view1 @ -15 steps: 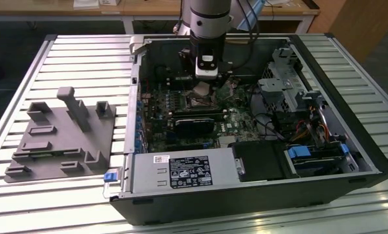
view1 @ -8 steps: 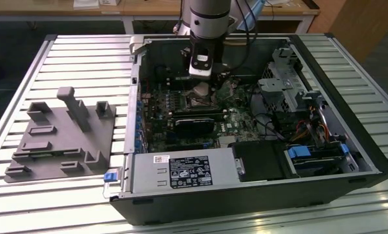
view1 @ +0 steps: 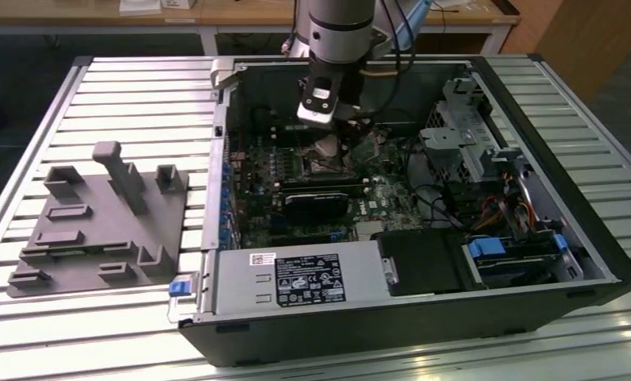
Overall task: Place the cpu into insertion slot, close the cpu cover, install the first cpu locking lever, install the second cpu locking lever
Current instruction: 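Place the cpu into insertion slot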
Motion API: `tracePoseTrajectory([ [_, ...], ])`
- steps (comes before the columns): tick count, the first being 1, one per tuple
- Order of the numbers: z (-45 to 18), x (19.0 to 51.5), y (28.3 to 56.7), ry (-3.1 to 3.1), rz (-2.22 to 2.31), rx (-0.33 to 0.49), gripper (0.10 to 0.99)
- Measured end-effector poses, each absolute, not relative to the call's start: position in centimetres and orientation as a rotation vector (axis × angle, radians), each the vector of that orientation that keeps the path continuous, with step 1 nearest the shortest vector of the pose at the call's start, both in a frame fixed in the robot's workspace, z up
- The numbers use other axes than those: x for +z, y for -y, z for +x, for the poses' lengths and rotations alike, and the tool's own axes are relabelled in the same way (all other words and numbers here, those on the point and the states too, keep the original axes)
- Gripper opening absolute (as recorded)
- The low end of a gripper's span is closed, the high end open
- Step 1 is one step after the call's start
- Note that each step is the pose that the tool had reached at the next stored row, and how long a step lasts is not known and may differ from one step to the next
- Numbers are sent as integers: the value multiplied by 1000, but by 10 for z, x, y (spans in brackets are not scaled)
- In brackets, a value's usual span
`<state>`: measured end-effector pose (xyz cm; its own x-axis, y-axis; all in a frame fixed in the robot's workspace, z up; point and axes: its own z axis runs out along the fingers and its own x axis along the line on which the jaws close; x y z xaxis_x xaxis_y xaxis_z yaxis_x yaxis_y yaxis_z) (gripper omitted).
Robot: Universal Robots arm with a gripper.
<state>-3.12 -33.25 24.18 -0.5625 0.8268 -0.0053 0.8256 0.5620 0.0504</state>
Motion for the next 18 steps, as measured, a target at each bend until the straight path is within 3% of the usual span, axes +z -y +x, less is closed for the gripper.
tracePoseTrajectory([
  [18, -31, 240, 333, -2473, 1880, 58, 537],
])
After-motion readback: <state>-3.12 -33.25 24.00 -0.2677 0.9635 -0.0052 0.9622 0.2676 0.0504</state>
